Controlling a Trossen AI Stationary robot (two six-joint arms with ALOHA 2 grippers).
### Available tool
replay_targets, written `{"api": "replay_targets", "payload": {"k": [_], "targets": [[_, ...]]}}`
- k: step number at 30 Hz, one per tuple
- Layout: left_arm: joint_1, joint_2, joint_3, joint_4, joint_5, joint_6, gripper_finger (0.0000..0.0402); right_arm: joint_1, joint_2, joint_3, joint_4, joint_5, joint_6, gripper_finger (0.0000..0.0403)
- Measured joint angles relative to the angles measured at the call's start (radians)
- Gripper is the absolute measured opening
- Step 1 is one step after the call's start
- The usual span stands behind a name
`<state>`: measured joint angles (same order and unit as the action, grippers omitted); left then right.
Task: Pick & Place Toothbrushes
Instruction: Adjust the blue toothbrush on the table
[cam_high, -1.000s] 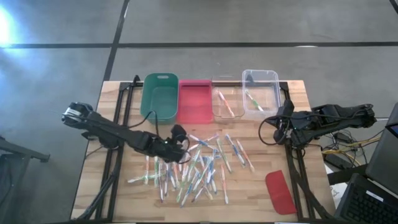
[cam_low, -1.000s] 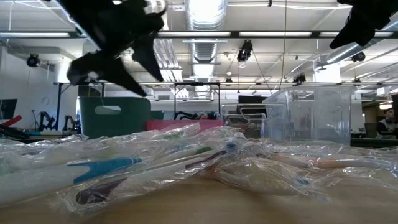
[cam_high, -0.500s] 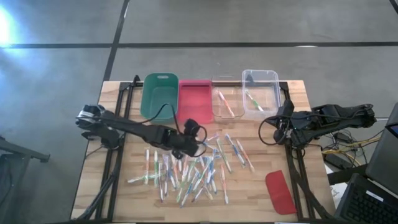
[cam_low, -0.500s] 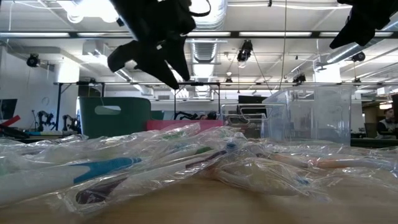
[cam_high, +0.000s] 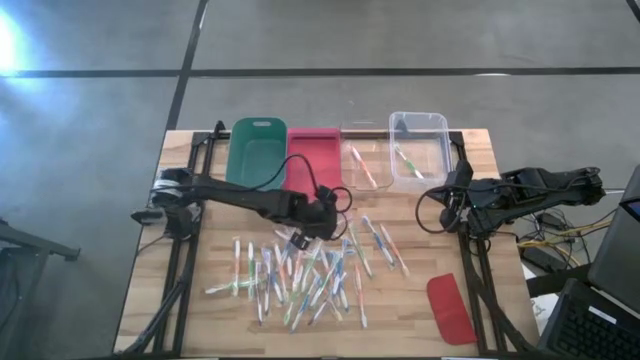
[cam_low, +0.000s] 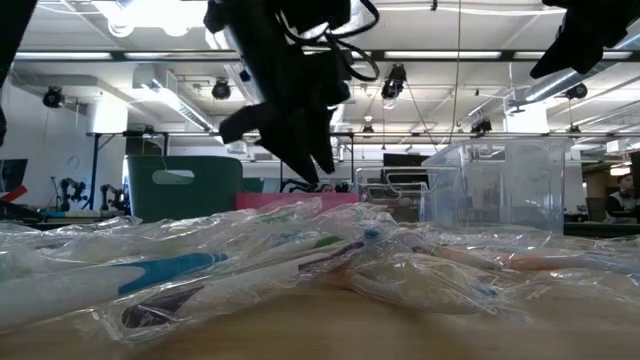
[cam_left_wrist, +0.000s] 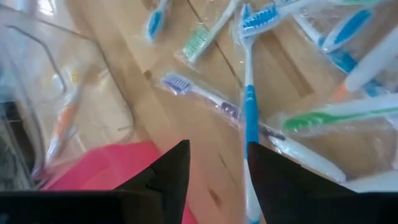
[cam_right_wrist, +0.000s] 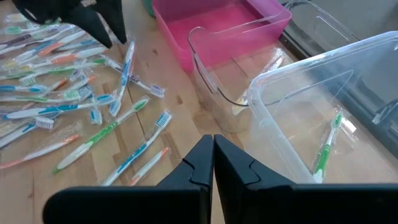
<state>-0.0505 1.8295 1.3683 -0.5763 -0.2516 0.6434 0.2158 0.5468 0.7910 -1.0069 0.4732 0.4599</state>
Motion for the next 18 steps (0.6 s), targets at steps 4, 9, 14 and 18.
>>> {"api": "replay_targets", "payload": {"k": [4, 9, 14, 18], "targets": [[0.010, 0.061, 0.037, -0.032, 0.000, 0.000, 0.0165, 0.000, 0.000, 0.000, 0.000, 0.000, 0.000, 0.0008], [0.008, 0.107, 0.062, -0.049, 0.072, -0.027, 0.0165, 0.000, 0.000, 0.000, 0.000, 0.000, 0.000, 0.0008], [0.008, 0.127, 0.057, -0.054, 0.134, -0.065, 0.0165, 0.000, 0.000, 0.000, 0.000, 0.000, 0.000, 0.0008], [0.008, 0.132, 0.052, -0.061, 0.134, -0.078, 0.0165, 0.000, 0.000, 0.000, 0.000, 0.000, 0.000, 0.0008]]}}
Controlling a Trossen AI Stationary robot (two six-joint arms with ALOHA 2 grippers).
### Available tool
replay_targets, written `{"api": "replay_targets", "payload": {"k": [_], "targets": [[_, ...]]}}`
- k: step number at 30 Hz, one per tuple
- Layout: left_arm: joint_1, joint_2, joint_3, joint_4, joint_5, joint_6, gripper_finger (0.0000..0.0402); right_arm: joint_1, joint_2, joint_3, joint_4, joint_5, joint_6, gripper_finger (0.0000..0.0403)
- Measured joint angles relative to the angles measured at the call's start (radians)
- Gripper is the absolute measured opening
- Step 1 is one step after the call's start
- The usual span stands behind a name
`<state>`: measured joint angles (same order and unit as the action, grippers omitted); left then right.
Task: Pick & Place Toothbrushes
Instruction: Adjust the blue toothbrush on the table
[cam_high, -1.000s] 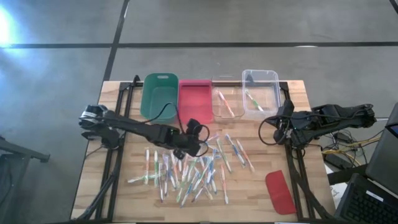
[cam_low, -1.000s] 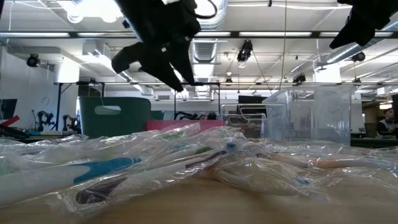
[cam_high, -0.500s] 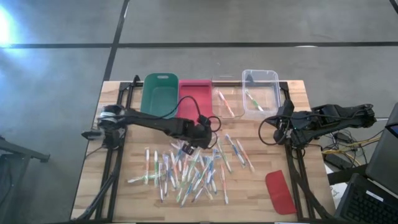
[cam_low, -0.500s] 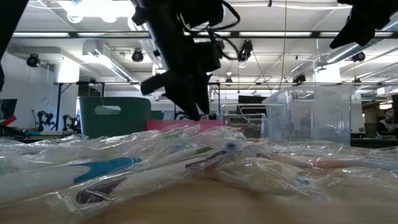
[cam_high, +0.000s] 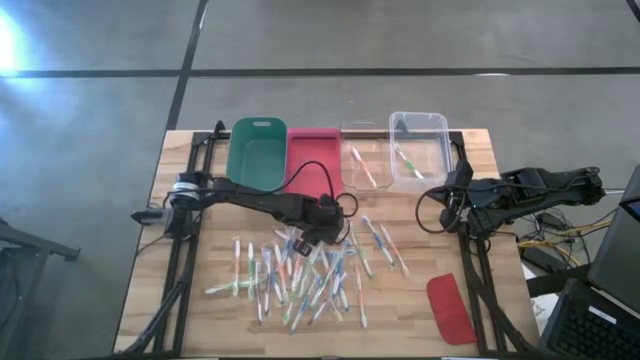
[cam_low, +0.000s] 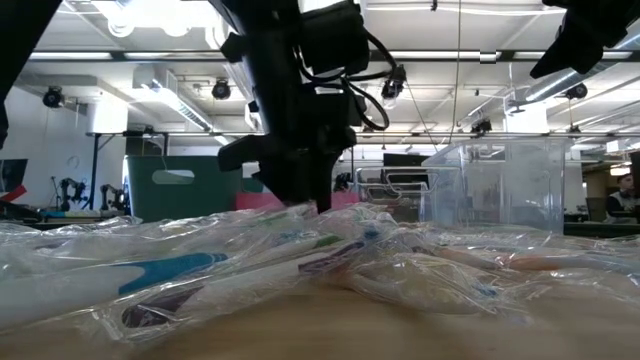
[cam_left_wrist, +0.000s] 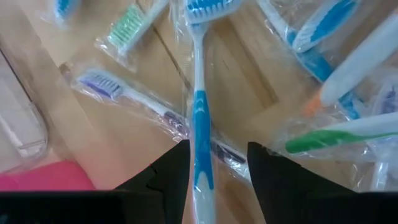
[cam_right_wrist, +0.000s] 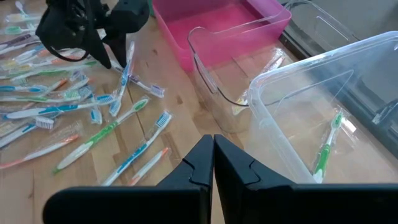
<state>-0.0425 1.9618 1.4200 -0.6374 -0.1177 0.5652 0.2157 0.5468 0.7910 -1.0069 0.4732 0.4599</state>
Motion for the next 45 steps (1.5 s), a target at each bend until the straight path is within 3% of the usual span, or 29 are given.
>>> {"api": "replay_targets", "payload": {"k": [19, 36, 45], "targets": [[0.016, 0.037, -0.003, 0.005, 0.003, -0.045, 0.0158, 0.000, 0.000, 0.000, 0.000, 0.000, 0.000, 0.0008], [0.016, 0.019, 0.008, -0.046, 0.001, -0.063, 0.0011, 0.000, 0.000, 0.000, 0.000, 0.000, 0.000, 0.0008], [0.013, -0.021, 0.016, -0.100, 0.001, -0.099, 0.0003, 0.000, 0.000, 0.000, 0.000, 0.000, 0.000, 0.0008]]}}
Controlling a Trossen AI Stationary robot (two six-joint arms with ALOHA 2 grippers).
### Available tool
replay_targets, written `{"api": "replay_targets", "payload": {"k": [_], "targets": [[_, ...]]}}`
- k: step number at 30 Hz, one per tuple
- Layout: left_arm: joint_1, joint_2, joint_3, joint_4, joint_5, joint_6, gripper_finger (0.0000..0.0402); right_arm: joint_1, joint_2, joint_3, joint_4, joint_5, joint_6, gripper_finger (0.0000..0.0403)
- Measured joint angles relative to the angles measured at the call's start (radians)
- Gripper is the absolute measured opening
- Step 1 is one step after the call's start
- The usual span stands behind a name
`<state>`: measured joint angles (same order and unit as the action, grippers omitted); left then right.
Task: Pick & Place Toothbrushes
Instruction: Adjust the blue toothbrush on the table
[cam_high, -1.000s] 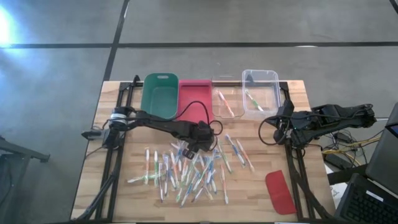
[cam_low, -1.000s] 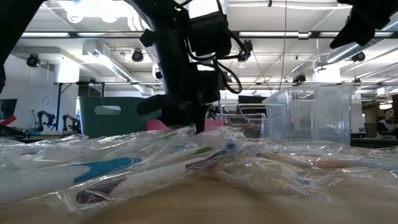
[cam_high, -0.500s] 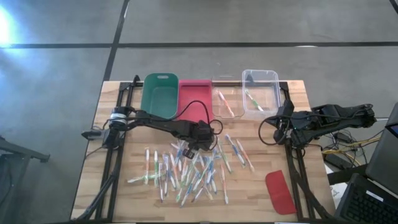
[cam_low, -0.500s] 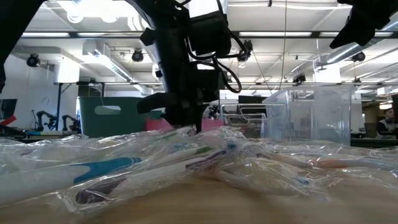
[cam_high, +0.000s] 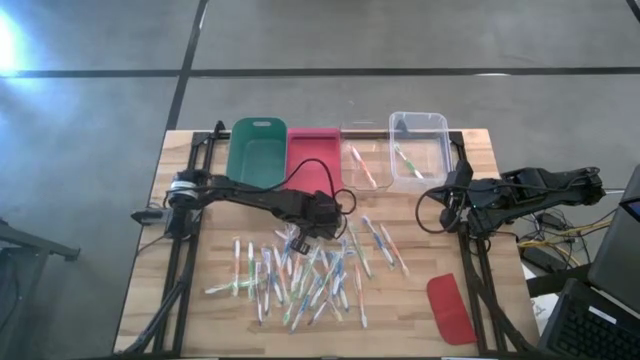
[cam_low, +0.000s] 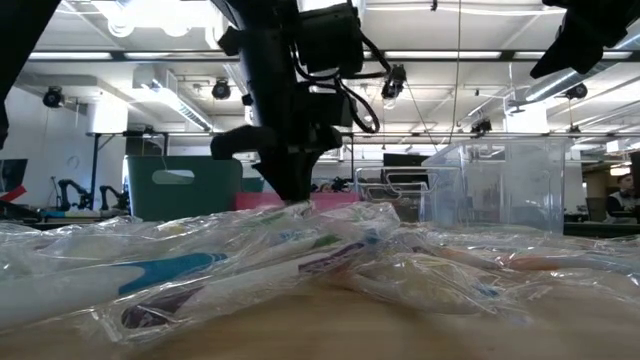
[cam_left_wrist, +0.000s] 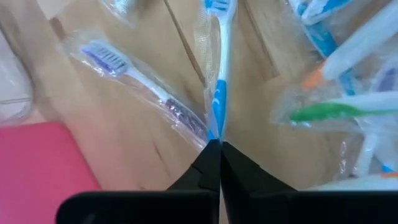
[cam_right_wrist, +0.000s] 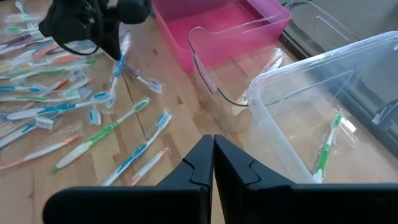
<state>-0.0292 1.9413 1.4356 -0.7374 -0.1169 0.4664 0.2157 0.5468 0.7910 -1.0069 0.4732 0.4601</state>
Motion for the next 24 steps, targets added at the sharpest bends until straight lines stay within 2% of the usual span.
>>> {"api": "replay_targets", "payload": {"k": [19, 24], "targets": [[-0.007, -0.169, 0.020, 0.015, -0.039, -0.108, 0.0003, 0.000, 0.001, 0.000, 0.000, 0.000, 0.000, 0.0008], [-0.030, -0.181, 0.025, 0.110, 0.045, -0.113, 0.0003, 0.000, 0.001, 0.000, 0.000, 0.000, 0.000, 0.0008]]}}
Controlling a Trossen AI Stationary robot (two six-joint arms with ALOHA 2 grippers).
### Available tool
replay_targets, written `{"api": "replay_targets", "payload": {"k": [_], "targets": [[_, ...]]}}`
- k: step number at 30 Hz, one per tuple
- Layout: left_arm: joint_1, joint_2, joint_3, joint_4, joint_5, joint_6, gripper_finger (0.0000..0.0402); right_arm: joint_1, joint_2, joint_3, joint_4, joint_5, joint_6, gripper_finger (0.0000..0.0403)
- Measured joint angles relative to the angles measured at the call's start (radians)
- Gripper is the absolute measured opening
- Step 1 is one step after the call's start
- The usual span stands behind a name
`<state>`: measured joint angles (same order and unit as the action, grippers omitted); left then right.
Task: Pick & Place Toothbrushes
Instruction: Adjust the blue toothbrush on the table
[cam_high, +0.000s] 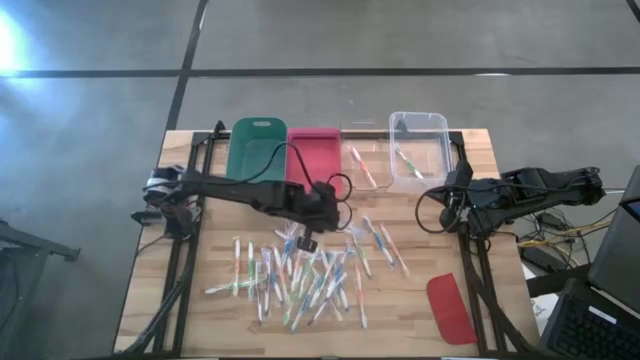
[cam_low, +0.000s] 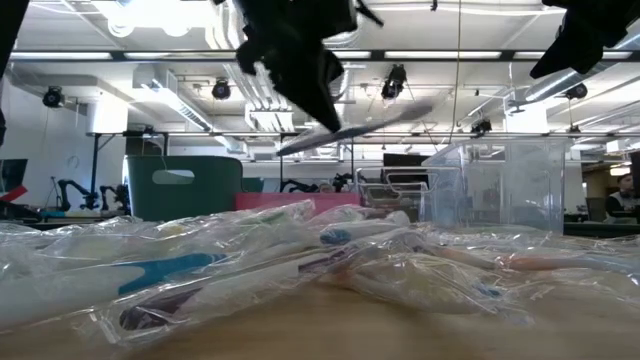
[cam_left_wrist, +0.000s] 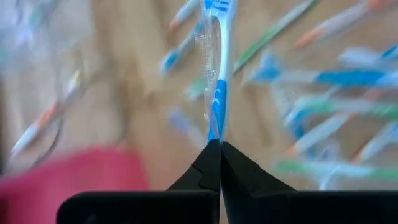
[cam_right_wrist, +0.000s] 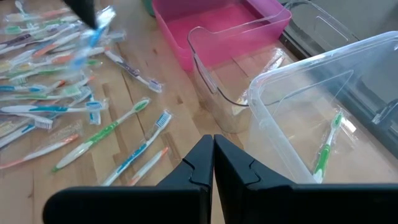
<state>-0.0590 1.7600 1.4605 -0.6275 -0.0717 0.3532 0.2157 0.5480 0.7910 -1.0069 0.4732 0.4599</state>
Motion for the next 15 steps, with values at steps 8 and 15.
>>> {"api": "replay_targets", "payload": {"k": [8, 15], "targets": [[-0.072, 0.016, -0.003, 0.181, 0.063, 0.067, 0.0003, 0.000, 0.001, 0.000, 0.000, 0.000, 0.000, 0.0008], [-0.127, 0.063, -0.003, 0.294, 0.085, 0.147, 0.0003, 0.000, 0.003, 0.000, 0.000, 0.000, 0.000, 0.0008]]}}
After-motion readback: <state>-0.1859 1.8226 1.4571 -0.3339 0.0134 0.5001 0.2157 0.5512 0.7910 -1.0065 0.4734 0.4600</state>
